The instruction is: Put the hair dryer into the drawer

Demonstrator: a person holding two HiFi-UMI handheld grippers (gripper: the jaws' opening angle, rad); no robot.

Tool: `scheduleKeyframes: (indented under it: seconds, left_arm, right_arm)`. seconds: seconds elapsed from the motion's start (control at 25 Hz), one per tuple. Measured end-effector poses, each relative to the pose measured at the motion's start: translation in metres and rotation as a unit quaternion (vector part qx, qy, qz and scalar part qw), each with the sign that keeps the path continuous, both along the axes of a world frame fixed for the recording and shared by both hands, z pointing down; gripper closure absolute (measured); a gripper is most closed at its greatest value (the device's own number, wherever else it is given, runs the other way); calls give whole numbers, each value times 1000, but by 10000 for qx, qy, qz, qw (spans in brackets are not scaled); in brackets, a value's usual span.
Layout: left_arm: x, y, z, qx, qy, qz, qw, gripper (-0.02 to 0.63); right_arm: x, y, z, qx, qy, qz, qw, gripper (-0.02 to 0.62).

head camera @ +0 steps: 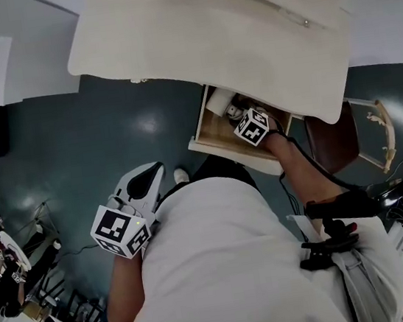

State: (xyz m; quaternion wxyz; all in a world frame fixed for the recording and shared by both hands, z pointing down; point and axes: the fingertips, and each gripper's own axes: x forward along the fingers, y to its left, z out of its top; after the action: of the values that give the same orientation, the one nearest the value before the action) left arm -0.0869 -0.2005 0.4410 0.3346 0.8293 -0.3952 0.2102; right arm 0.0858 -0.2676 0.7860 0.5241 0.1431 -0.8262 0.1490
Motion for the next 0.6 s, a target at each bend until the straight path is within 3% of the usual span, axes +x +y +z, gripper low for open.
scheduleKeyframes:
  seconds: [0.6]
  left_arm:
    - [-14,5,-3,49,89,-11,9999,609]
  right_arm:
    - [-5,-4,6,263,16,36,9996,327]
